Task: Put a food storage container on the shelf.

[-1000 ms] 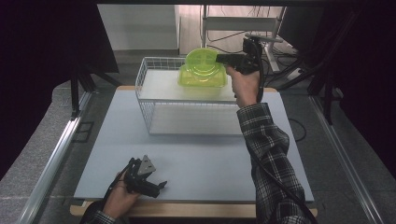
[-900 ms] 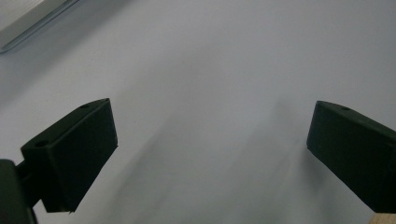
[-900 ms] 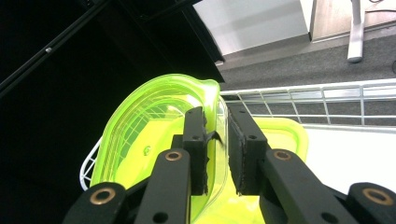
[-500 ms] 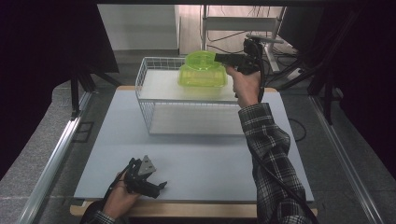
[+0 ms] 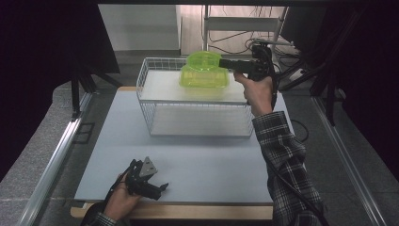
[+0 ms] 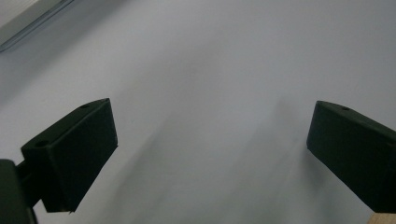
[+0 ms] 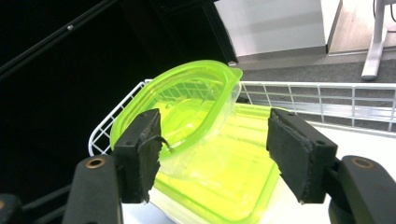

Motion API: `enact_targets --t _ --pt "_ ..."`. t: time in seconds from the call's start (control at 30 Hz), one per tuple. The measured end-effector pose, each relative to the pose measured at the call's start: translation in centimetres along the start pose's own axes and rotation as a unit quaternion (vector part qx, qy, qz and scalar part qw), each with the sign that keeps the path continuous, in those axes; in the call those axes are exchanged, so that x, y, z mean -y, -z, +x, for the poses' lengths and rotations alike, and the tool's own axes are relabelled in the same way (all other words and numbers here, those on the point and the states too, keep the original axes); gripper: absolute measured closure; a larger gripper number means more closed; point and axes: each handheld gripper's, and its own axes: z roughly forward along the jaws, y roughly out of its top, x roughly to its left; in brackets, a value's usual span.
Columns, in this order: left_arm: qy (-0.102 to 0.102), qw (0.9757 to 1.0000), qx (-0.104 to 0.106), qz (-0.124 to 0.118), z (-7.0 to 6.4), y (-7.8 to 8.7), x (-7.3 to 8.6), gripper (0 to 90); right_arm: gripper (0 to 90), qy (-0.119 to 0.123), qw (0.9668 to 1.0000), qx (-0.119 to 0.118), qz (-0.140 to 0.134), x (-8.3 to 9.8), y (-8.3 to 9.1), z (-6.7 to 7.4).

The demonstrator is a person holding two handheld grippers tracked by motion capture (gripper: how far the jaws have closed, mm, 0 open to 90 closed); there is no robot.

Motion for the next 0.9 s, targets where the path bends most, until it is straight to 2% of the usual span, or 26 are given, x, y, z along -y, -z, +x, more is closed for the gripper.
enact_targets --t 0.33,0.43,0.6,0.9 --pt "0.000 1.0000 0.000 0.001 0.0 0.0 0.0 1.5 22.5 0.038 0.9991 -0.004 0.020 1.3 0.7 0.1" --pt "0.002 1.0000 0.003 0.001 0.0 0.0 0.0 1.5 20.7 0.053 0.9983 0.000 0.023 1.7 0.8 0.3" --pt "0.003 1.0000 0.006 0.003 0.1 0.0 0.0 1.7 18.2 0.065 0.9976 -0.007 0.024 2.4 1.0 0.5" --pt "0.003 1.0000 0.006 0.003 0.0 0.0 0.0 1.7 13.3 0.100 0.9944 -0.009 0.032 3.8 1.1 1.2"
